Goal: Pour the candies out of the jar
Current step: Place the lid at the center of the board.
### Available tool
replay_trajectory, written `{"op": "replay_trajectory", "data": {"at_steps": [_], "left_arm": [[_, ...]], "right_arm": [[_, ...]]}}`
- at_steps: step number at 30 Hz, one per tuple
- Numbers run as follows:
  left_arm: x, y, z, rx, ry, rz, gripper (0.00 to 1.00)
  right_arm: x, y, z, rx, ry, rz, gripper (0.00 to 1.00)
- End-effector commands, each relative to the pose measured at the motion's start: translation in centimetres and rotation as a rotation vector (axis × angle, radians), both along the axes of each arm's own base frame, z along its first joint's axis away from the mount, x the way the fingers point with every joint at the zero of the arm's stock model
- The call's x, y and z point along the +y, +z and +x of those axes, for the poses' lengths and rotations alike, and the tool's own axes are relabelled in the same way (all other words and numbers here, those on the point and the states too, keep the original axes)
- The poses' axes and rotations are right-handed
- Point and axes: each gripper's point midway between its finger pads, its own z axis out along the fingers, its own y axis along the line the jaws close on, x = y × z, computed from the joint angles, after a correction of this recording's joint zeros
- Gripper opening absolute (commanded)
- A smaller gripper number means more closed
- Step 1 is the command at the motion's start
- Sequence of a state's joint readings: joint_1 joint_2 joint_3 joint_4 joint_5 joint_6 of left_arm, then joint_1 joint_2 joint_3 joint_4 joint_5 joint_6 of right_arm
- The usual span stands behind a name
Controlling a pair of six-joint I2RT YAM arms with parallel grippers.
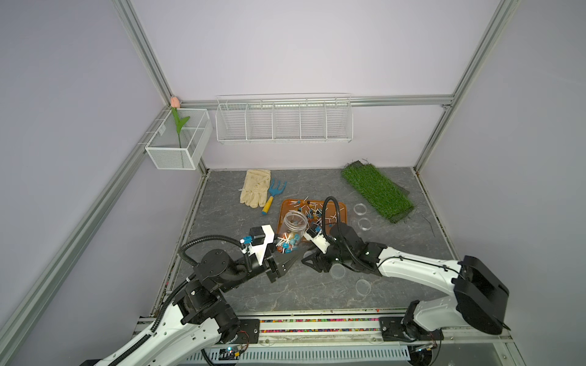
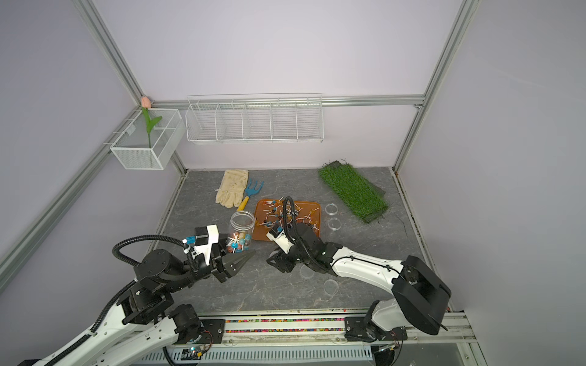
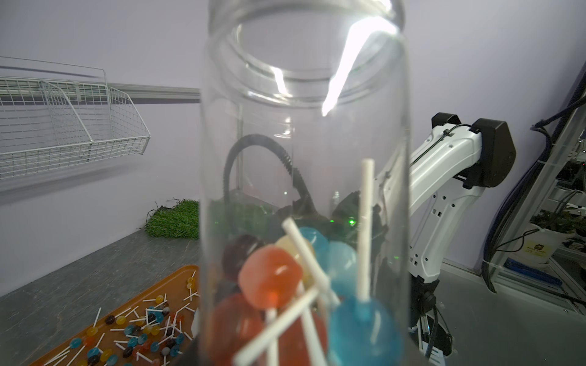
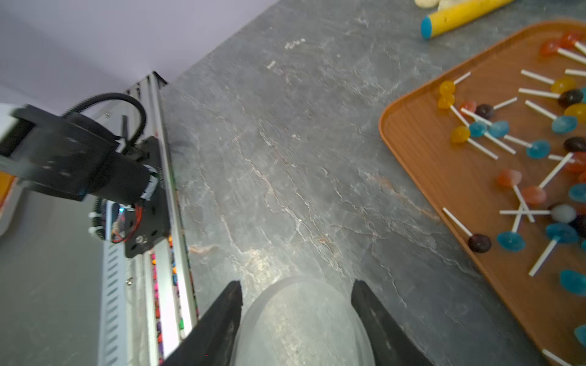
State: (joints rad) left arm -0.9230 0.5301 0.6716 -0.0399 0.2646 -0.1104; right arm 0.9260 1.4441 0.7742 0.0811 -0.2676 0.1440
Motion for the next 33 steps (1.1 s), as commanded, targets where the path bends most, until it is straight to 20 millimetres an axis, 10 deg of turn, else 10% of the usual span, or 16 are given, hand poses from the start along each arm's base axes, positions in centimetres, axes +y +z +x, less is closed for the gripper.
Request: {"op": "replay_trajectory", "data": {"at_steps": [1,11,20,28,33], "left_arm": [[0.6,2.3,-0.3,-0.049,0.012,-0.041,0.45],[-0.3,2.0,0.0,-0.035,-0.012,-0.032,0.45],[-0.7,1.3,0.4,-0.03,-0.007,-0.018,0.45],[-0.7,0.7,0.9,-0.007,0.019,-0.01,0.45],[-0.6,0.2,1.9,0.035,0.066,0.006,0.45]], "right_arm": [[0.8,-1.6,1.0,-0.028,-0.057,0.006,0.56],[1.5,-8.4,1.1,0.034,-0.085,-0.108,0.58],[0.7,-10.5,1.4,0.051,-0.135,-0.143,0.68],[0.8,-7.3,1.8,0.01,-0.147,-0.113,0.78],[0.4,-0.8,2.2,-0.063,-0.163,-0.033,0.82]]}}
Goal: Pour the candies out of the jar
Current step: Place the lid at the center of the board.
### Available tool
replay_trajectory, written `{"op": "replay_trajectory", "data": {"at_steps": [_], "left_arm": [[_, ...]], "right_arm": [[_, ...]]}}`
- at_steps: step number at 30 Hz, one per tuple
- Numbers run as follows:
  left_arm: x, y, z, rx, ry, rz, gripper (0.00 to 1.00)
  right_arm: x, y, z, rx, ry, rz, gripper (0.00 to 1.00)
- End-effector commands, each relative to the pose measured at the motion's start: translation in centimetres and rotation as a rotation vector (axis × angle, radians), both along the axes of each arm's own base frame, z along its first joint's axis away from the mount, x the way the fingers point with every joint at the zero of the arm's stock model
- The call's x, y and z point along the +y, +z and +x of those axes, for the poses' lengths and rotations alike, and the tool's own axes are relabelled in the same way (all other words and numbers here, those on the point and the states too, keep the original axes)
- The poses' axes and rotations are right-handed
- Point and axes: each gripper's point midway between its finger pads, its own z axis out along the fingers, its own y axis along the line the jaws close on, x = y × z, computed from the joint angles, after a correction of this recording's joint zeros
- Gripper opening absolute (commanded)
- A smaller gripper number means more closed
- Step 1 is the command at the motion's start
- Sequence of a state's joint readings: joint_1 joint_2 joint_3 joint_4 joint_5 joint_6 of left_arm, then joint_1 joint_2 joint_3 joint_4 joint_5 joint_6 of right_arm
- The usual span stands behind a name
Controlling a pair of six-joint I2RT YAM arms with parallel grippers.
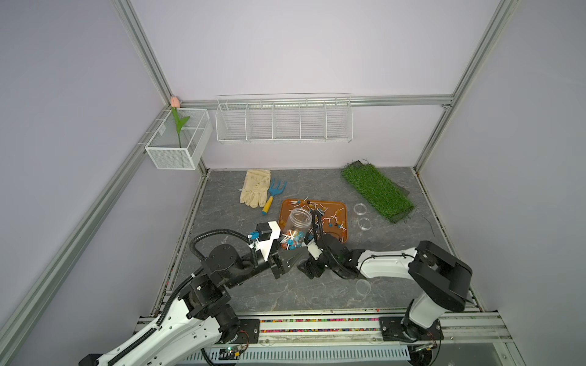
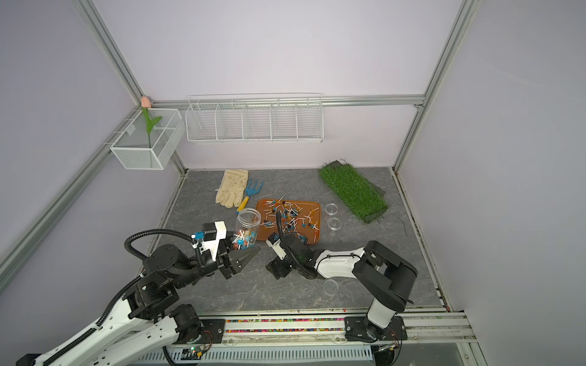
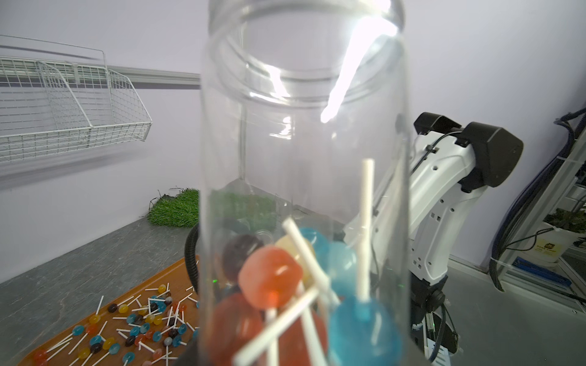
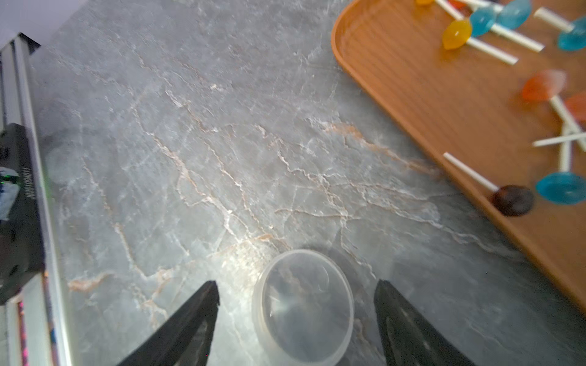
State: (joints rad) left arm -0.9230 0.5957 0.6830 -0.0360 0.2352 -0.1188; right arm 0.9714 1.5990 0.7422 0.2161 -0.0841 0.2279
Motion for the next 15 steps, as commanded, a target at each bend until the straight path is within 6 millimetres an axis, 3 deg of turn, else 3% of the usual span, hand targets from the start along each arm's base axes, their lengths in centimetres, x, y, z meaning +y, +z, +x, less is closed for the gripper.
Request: {"op": "replay_trajectory", "data": {"at_steps": [1,7,15], "left_arm": [[0.3,1.0,0.7,0.002,0.045,-0.028,0.45],[0.4,-1.0,2.3,0.045,0.118,-0.012,0.45],[-0.2,-7.7,5.9,0.231,0.155,0.056,0.45]], "right_arm": [[-0.2,5.5,0.4,-0.079,-0.019,0.058,0.82],[-3.2,12.2,1.0,-0.162,-0.101,0.103,0.84],[-9.0,19.2,1.5,-0.237,-0.256,0.216,0.87]]}}
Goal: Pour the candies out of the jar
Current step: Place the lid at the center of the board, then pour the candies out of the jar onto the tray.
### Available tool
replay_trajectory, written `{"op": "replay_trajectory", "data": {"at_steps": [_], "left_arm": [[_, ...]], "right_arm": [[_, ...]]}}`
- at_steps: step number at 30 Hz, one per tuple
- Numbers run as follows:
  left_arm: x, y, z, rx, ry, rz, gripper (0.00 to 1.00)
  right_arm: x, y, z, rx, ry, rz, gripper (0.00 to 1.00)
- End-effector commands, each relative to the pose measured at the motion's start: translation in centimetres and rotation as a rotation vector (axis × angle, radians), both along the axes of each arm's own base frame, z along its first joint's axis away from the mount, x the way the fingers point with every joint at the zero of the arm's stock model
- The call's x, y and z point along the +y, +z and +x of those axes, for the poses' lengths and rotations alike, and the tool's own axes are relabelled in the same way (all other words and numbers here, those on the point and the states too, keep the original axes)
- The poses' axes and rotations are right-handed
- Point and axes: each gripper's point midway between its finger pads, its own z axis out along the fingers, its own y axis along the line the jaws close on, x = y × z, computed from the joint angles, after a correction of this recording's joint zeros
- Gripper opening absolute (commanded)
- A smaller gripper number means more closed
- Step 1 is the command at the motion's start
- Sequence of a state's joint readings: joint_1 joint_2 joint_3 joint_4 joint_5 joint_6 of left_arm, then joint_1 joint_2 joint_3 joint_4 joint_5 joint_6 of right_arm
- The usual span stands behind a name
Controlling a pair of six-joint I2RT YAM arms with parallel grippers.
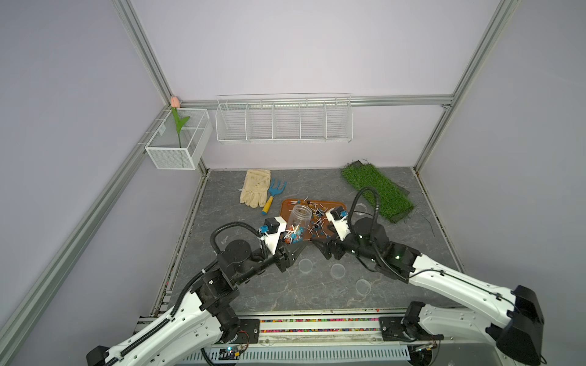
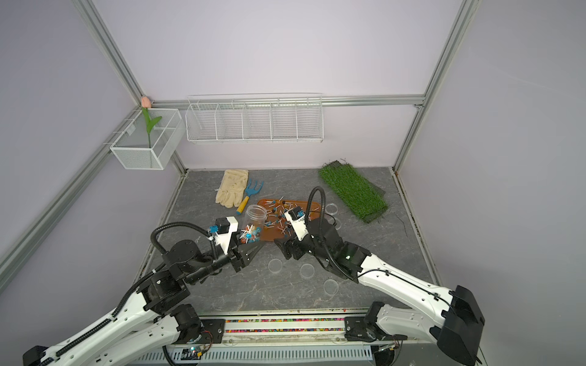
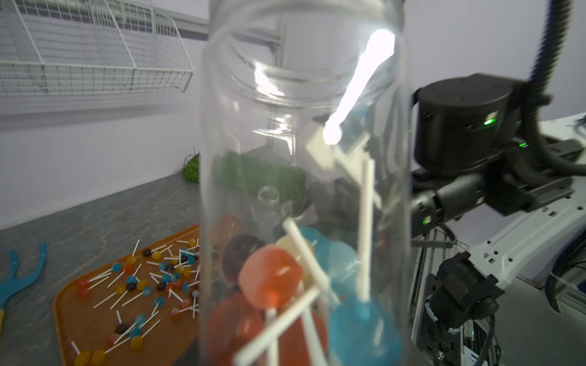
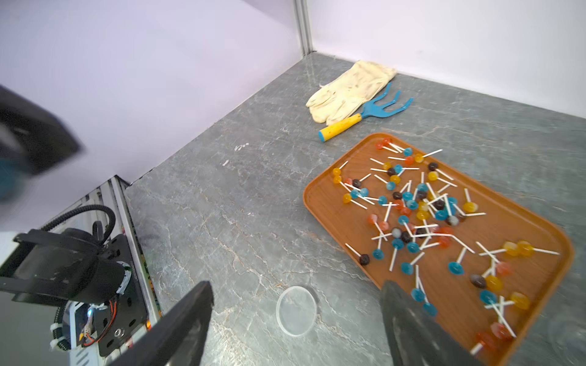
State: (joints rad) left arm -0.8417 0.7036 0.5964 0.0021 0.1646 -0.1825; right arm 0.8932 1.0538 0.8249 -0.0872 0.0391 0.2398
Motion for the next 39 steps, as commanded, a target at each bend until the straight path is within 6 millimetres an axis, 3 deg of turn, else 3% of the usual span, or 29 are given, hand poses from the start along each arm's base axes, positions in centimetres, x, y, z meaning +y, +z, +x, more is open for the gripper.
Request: {"op": "replay_trajectory", "data": {"at_steps": [1,4,9,18,30,39], "left_arm": [[0.1,-2.0,1.5,0.096,0.015,-0.051,0.45],[0.0,-5.2,3.1,0.174,0.042,-0.004,0.45],[-0.6,-10.6,4.6,0.307,0.067,0.124,0.45],[-0.8,-16.4,6.1,0.427,0.084,0.306,0.45],[-0.2,-21.3,8.7,0.574,0.11,0.697,0.44],[1.5,-22.3,9.9,0.614,0.101,0.983,0.43]], "right_arm": [[-2.7,1.8,0.1,0.003,-0.081,0.007,0.87],[-4.4,3.1,-0.2,-0.016,-0.113,0.011,0.87],[-6.8,3.3,-0.9,-0.024,-0.158,-0.016,0.86],[-8.7,3.3,-1.9,-0.021,-0.193,-0.017,0.86],[-9.3,2.1,-2.5,0.017,-0.203,-0.016,0.86],[-10.2,1.5,-3.4,0.025,-0.202,0.005,0.86]]}}
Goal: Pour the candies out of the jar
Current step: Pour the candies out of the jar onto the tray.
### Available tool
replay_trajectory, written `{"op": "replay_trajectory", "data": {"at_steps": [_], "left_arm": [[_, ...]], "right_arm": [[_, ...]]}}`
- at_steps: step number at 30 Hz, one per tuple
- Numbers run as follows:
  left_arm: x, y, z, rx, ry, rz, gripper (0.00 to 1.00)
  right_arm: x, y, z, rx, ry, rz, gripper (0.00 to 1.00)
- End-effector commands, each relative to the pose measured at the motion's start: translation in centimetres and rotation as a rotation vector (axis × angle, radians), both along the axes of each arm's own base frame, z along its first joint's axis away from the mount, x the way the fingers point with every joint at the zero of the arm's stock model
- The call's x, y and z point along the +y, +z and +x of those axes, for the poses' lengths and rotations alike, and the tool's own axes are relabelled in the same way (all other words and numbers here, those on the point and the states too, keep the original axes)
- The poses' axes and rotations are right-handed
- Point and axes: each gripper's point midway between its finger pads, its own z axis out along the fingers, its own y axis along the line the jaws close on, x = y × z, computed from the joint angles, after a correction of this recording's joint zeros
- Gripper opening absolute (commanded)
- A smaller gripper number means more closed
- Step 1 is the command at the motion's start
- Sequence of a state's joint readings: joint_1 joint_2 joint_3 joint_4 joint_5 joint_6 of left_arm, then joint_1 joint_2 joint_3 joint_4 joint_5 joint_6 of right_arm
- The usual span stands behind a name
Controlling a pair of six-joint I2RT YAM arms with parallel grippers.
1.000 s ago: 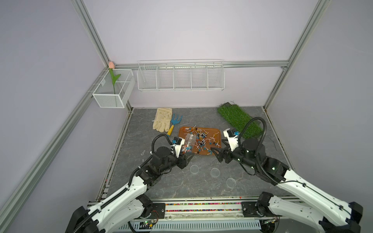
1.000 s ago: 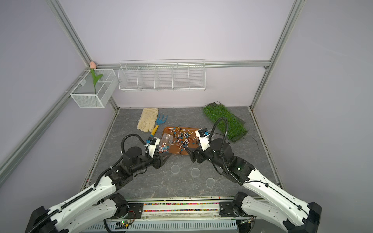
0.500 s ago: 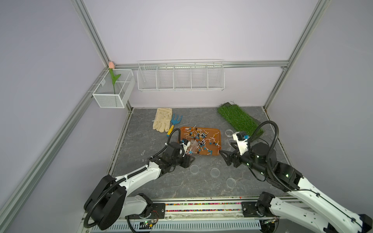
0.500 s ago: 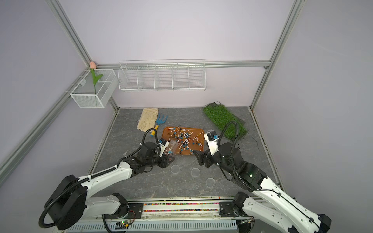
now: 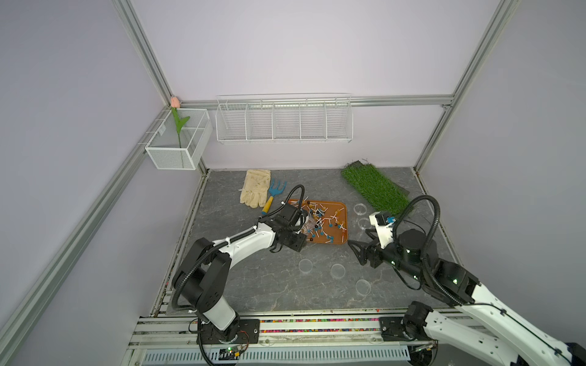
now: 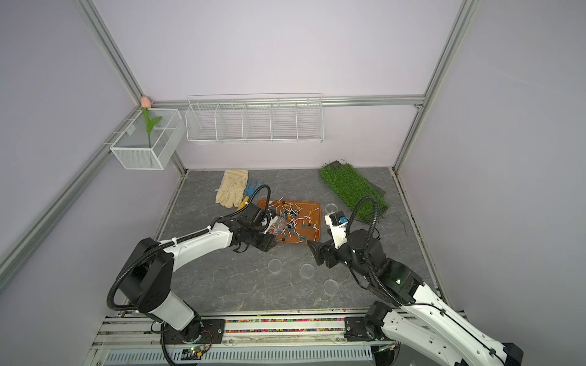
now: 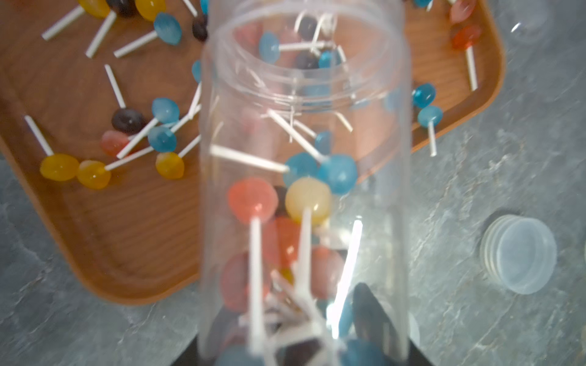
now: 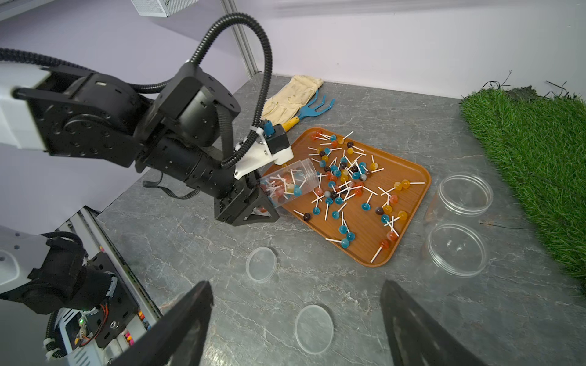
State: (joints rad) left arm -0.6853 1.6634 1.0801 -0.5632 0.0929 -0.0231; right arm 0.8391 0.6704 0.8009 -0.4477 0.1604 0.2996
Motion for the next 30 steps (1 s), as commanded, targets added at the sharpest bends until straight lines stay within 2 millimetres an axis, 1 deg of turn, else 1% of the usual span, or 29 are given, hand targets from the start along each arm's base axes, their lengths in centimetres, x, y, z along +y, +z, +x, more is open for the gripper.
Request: {"op": "replay_trajectory", "data": {"at_steps": [1,7,11,14,19,21,24,30], "left_arm": [[2.1,0.2,0.0,0.029,-0.048,0.166,0.42],[3.2,0.6,1.1,0.052,-0.042,0.305,0.41],[4.0,1.3,1.5,0.041,-0.058,0.434,0.41],[4.1,1.9,1.5,0.028,-0.104,0.532,0.41],[4.3,1.8,1.3,0.038,-0.202,0.737,0.41],[4.6,2.1,1.5,0.043,-0.223,0.817,0.41],[4.7,2.4,1.8,0.045,-0.246,0.886,0.41],[4.7,3.5,2.6,0.006,-0.271,0.966,0.41]], "right_arm": [[-0.5,-1.0,-0.3,0.022,-0.011,0.001,0.86],[-0.9,-1.5,-0.8,0.027,-0.007,0.005,0.86],[-0.9,-1.8,-1.0,0.026,0.003,0.008,0.86],[-1.0,-2.3,-1.2,0.028,0.006,0.008,0.86],[-1.2,-3.1,-1.3,0.032,0.001,0.009,0.86],[-1.3,-3.2,-1.5,0.033,0.002,0.014,0.86],[-1.5,-3.4,-1.7,0.031,0.0,0.023,0.86],[-2.4,-3.7,-2.0,0.023,-0.021,0.032,0.87]]}}
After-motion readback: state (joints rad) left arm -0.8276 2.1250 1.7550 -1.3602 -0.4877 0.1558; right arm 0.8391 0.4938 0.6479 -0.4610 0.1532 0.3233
